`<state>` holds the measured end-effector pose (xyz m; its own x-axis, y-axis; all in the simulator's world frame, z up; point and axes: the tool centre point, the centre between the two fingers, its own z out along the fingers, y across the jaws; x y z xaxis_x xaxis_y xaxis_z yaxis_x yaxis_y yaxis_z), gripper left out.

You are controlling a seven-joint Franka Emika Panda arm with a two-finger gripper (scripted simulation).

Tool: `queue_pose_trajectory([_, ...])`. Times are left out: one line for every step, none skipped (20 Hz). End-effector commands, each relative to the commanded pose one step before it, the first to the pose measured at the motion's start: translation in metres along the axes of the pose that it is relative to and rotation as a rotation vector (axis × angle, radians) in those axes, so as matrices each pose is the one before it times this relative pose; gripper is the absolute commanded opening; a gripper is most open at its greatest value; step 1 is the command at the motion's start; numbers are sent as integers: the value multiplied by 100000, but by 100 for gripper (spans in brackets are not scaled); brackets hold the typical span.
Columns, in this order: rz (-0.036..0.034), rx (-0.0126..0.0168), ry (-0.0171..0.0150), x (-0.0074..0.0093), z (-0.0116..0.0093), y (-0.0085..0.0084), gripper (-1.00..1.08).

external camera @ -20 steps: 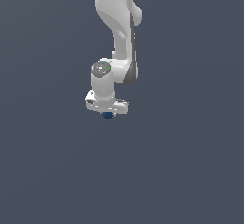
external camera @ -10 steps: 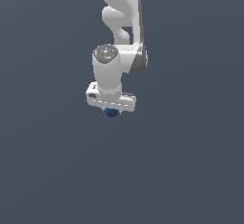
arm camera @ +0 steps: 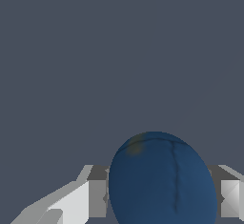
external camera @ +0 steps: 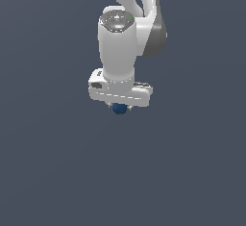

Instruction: Pick up the object and move it to a goal position.

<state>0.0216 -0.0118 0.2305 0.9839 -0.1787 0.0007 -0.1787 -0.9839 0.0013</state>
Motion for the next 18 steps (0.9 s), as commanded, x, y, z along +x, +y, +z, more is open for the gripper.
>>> queue_pose_trajectory([42,-21,-19,823,-2224,-937,-100])
queue_pose_trajectory([0,0,0,319,-785,-345,-100])
queue_pose_trajectory([-21,39,-20,308,-735,-331,-100])
queue_pose_trajectory([0,0,0,288,-691,-305,-100])
queue_pose_trajectory([0,0,0,270,-640,-283,-100])
queue_pose_trajectory([0,0,0,253,-590,-262,-100])
queue_pose_trajectory([-30,59,-19,237,-536,-243,-100])
queue_pose_trajectory([0,0,0,218,-492,-220,-100])
queue_pose_trajectory([0,0,0,200,-447,-200,-100])
queue_pose_trajectory([0,0,0,184,-405,-182,-100])
queue_pose_trajectory([0,0,0,168,-365,-164,-100])
queue_pose_trajectory([0,0,0,153,-327,-147,-100])
queue_pose_trajectory([0,0,0,139,-291,-131,-100])
queue_pose_trajectory([0,0,0,125,-256,-116,-100])
queue_pose_trajectory([0,0,0,111,-223,-101,-100])
queue_pose_trajectory([0,0,0,98,-192,-87,-100])
queue_pose_trajectory([0,0,0,85,-162,-74,-100])
queue_pose_trajectory([0,0,0,72,-134,-61,-100])
